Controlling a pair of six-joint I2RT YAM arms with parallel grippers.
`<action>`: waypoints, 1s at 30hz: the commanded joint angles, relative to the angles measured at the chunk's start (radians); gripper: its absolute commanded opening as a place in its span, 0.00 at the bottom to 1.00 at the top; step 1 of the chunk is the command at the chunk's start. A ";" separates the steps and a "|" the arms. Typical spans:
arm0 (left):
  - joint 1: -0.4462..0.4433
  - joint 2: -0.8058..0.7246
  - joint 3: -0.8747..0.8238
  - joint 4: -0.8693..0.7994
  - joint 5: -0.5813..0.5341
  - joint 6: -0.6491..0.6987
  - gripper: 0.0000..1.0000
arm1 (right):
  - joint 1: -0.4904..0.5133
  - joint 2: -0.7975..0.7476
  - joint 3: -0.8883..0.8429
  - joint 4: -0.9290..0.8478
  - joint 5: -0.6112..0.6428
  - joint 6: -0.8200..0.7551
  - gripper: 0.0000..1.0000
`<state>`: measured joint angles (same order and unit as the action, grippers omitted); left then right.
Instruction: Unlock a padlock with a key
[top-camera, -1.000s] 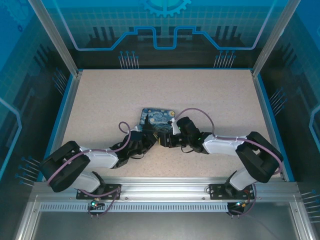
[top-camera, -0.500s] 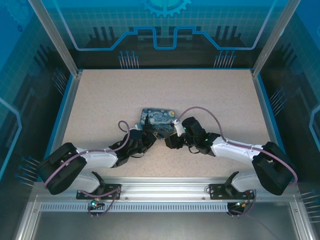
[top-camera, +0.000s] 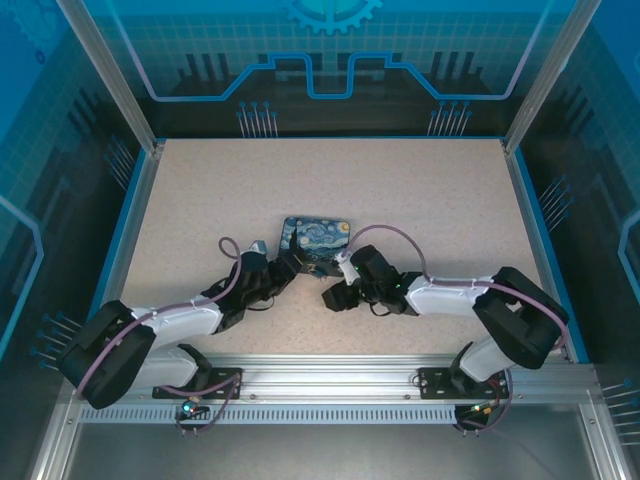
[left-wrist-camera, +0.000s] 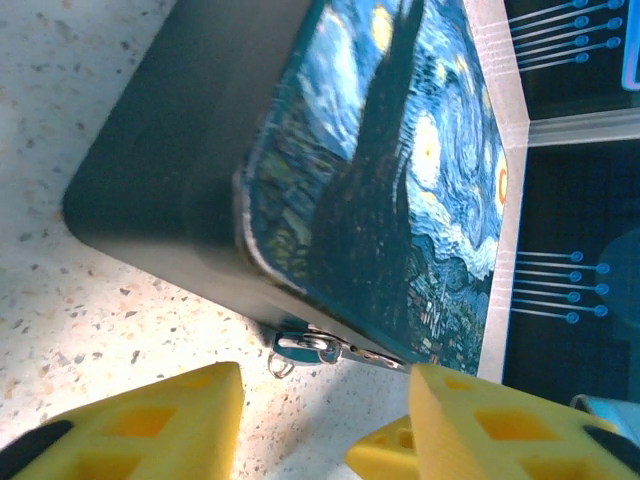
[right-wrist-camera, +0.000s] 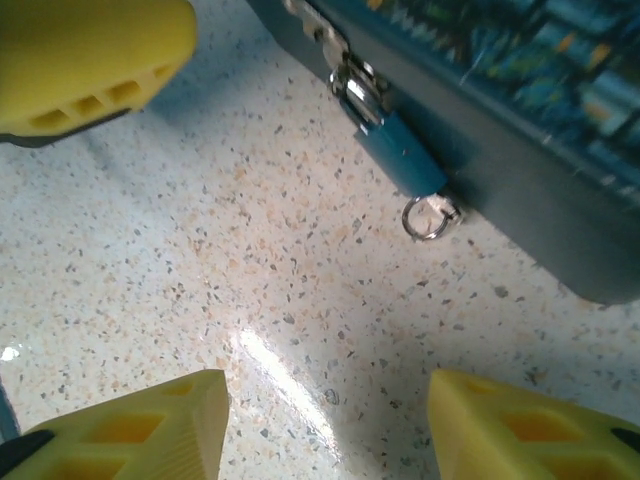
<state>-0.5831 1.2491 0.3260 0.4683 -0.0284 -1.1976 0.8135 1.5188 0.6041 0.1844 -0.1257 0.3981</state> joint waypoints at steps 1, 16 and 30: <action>0.030 -0.029 -0.015 -0.047 0.060 0.040 0.56 | 0.018 0.038 0.037 0.031 0.064 0.007 0.59; 0.057 0.093 0.016 0.041 0.139 0.093 0.64 | -0.045 0.159 0.109 0.069 0.062 -0.002 0.62; 0.062 0.217 0.084 0.124 0.178 0.105 0.64 | -0.114 0.142 0.135 0.045 -0.007 0.059 0.58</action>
<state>-0.5270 1.4715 0.3981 0.5610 0.1295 -1.1179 0.6994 1.6978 0.7261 0.2607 -0.1101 0.4183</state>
